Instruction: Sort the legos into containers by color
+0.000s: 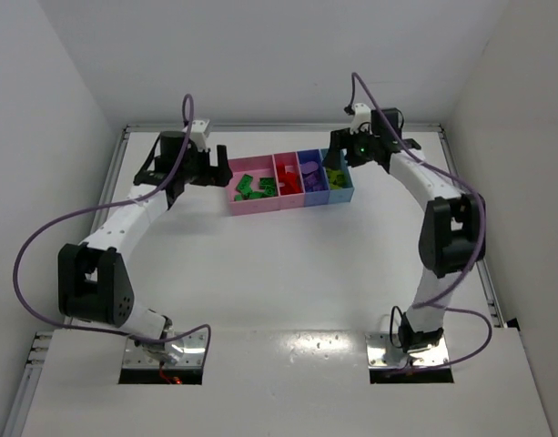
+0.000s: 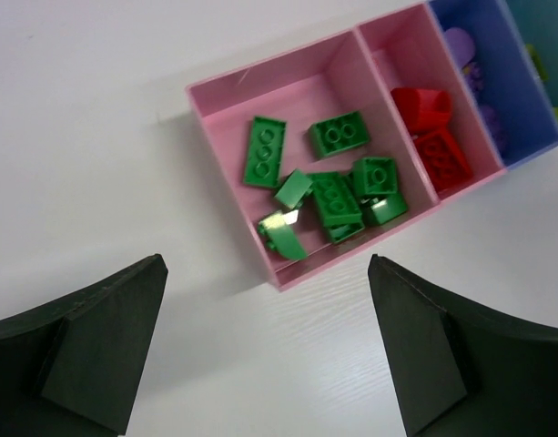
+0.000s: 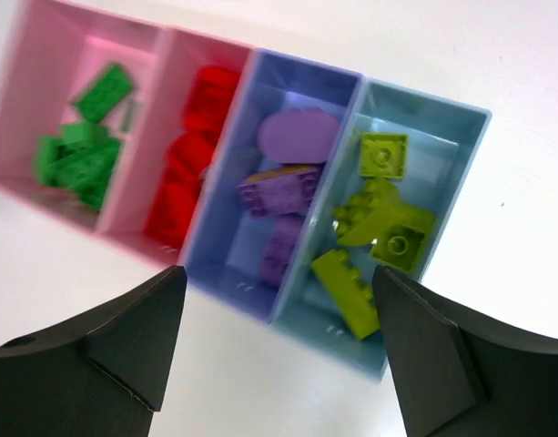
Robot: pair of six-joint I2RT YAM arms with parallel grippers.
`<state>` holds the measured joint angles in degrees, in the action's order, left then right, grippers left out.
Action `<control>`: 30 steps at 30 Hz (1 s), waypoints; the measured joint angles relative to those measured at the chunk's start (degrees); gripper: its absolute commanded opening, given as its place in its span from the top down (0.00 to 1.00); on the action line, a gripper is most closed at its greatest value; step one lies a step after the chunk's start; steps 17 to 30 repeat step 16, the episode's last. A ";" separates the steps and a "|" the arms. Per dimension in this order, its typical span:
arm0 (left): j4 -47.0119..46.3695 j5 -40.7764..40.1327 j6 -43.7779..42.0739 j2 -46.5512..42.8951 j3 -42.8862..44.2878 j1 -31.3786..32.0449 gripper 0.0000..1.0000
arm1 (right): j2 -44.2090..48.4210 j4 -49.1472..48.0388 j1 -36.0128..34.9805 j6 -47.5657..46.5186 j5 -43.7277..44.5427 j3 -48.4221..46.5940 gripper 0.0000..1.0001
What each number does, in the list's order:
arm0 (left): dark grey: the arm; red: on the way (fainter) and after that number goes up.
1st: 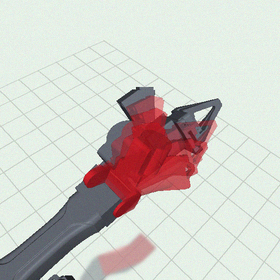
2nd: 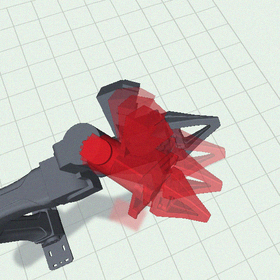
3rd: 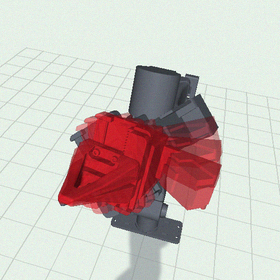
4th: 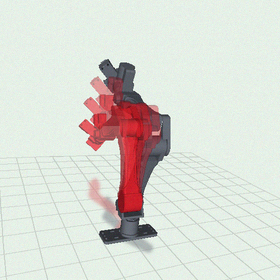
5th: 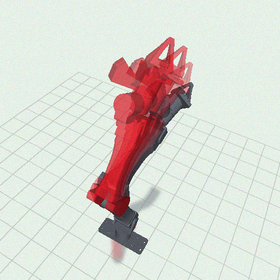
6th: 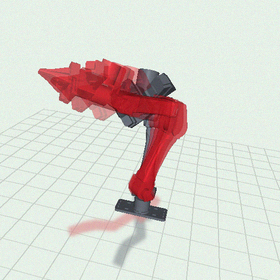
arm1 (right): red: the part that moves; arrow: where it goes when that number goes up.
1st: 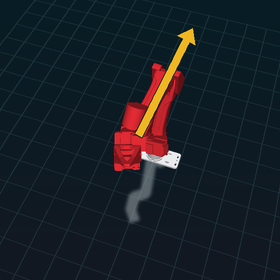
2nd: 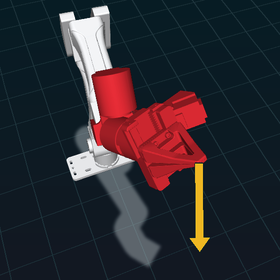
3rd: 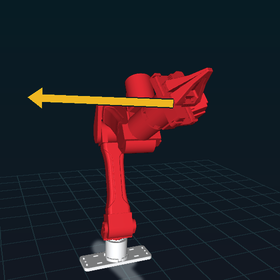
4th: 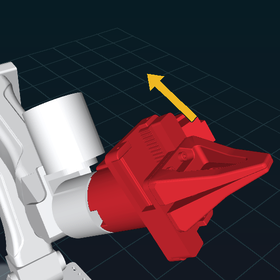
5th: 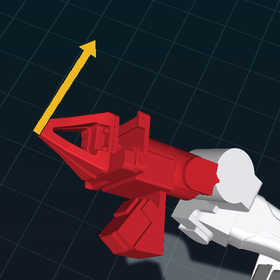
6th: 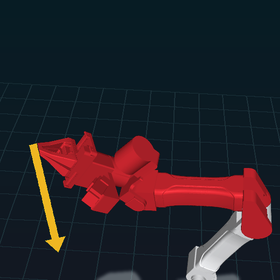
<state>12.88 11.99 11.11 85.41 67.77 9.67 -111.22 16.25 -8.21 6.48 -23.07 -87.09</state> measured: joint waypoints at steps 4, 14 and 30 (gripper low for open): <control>0.76 -1.64 -1.44 -2.99 -4.28 -2.40 0.00 | 10.60 -0.81 1.01 0.72 -2.60 5.95 0.16; 2.71 -3.72 -6.08 -4.31 -9.07 -9.79 0.00 | 20.74 -1.90 15.13 0.00 -5.46 25.46 0.15; 2.80 -3.78 -6.62 -4.37 -10.23 -10.19 0.00 | 20.74 -0.83 16.52 -1.29 -5.90 27.69 0.14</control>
